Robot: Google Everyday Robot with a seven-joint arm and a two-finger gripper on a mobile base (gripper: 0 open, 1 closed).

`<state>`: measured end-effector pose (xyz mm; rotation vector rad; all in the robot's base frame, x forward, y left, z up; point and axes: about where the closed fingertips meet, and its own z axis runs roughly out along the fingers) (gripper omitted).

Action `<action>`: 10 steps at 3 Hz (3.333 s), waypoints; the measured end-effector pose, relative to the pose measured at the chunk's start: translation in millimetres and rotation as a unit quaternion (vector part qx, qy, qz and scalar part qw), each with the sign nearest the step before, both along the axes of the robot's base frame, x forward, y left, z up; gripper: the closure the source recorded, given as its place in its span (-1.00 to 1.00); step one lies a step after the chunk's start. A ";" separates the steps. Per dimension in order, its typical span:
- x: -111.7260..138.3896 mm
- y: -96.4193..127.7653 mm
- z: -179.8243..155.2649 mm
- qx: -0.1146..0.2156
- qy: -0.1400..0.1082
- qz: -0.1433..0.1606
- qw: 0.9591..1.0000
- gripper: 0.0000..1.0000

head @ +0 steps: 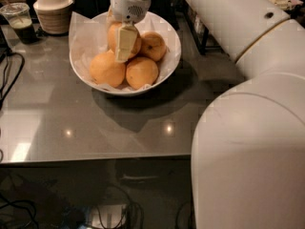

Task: Pick orange from white bowl

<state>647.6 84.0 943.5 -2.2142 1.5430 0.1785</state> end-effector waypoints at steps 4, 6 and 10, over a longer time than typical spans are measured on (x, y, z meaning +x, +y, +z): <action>-30.3 2.1 93.1 -0.007 -0.117 -0.031 0.993 1.00; -29.8 -15.1 96.5 -0.001 -0.113 -0.055 0.992 0.65; -27.2 -12.6 103.1 -0.012 -0.107 -0.053 0.993 -1.00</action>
Offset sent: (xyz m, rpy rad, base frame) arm -0.0296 -0.0093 0.0554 -0.0159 -0.1265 -0.0733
